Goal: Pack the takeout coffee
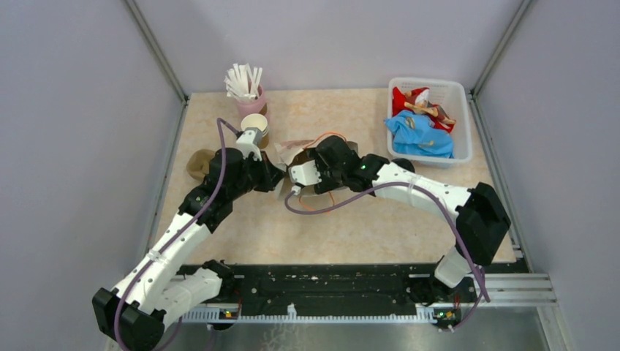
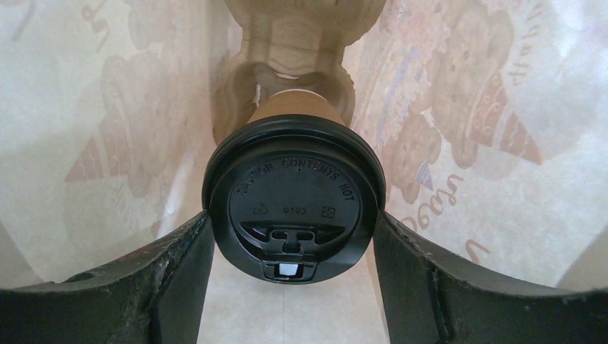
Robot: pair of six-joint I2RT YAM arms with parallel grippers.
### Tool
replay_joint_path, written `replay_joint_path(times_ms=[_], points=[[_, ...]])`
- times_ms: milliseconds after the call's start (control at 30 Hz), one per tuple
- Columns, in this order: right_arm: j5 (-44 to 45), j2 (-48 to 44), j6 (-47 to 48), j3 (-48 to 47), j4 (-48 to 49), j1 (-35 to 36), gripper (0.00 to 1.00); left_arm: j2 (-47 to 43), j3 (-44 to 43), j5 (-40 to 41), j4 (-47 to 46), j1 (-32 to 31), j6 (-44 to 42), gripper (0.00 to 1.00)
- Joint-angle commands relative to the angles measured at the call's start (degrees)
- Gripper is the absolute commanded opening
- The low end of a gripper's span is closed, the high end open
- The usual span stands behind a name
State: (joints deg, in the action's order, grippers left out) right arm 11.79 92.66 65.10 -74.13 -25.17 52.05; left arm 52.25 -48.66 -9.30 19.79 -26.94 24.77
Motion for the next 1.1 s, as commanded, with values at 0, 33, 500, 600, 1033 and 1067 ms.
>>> replay_joint_path(times_ms=[0,33,500,600,1033,1067], points=[[2.5,-0.2,2.5,0.8,3.5,-0.4,0.63,-1.2,-0.7,-1.3,-0.7,-0.2,-1.0,0.00],[2.6,-0.1,2.7,0.8,4.2,-0.5,0.63,-1.2,-0.7,-1.3,-0.6,-0.3,-1.2,0.00],[-3.7,1.0,4.5,3.6,11.2,-2.4,0.65,-1.3,-2.3,-0.9,-0.1,-0.9,-1.6,0.00],[-4.5,1.0,4.2,3.3,10.1,-3.1,0.65,-1.2,-2.5,0.2,-0.1,-1.0,-1.4,0.00],[-5.4,2.0,4.0,4.0,10.2,-4.4,0.65,-1.1,-2.8,-0.2,-0.4,-0.9,-1.0,0.00],[-5.7,2.1,3.8,3.9,10.3,-4.5,0.65,-1.1,-2.8,-0.3,-0.5,-1.0,-1.0,0.00]])
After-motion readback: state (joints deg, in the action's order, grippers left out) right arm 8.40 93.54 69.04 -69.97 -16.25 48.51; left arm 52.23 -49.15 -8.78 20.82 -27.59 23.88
